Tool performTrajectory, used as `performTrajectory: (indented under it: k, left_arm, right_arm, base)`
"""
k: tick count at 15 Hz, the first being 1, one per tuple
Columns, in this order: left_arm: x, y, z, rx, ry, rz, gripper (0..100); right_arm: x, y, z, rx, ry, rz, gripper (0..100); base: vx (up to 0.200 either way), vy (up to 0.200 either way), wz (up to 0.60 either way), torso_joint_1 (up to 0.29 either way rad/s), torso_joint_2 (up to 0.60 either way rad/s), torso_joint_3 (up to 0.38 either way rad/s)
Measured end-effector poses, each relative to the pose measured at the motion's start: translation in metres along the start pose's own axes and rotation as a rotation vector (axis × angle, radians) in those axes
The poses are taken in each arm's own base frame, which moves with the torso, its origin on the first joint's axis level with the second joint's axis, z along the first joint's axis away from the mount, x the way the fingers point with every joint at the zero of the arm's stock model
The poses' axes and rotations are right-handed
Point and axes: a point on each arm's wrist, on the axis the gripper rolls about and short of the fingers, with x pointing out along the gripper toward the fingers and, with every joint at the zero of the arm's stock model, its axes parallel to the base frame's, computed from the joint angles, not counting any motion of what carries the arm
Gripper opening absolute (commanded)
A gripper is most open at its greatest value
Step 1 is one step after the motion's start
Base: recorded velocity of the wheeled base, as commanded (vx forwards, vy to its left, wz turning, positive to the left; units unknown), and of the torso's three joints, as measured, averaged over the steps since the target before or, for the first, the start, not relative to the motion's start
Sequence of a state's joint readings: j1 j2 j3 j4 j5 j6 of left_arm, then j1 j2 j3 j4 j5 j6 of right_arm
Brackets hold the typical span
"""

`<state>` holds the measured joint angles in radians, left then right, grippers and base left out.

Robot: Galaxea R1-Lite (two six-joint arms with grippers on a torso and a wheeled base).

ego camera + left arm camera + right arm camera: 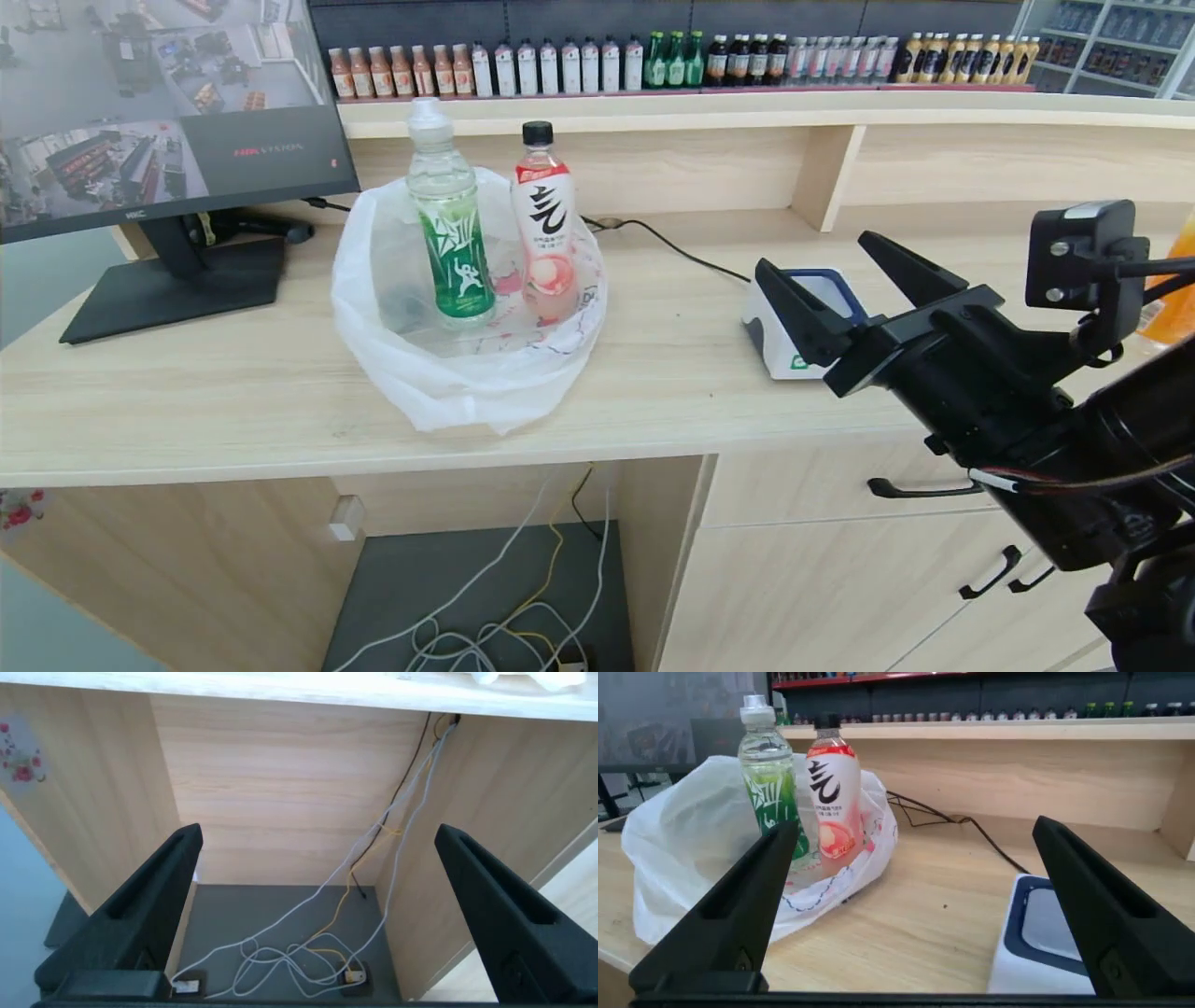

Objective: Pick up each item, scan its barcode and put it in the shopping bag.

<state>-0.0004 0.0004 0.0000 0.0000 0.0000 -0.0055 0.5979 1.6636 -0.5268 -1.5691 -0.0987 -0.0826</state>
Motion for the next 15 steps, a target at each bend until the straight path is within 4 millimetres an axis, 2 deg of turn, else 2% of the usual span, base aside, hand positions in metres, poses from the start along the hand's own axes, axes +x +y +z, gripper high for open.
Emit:
performTrajectory:
  k: [8,15]
  left_arm:
    - [0.000,0.000,0.000,-0.002,0.000,0.000,100]
    - [0.000,0.000,0.000,-0.002,0.000,0.000,100]
  right_arm:
    - [-0.010,-0.002,0.010,0.000,-0.017,-0.001,100]
    - [-0.010,0.000,0.012,0.002,-0.025,0.004,100]
  base:
    - [0.000,-0.200,0.00,0.002,0.00,0.004]
    - [0.000,-0.200,0.00,0.003,0.00,0.004]
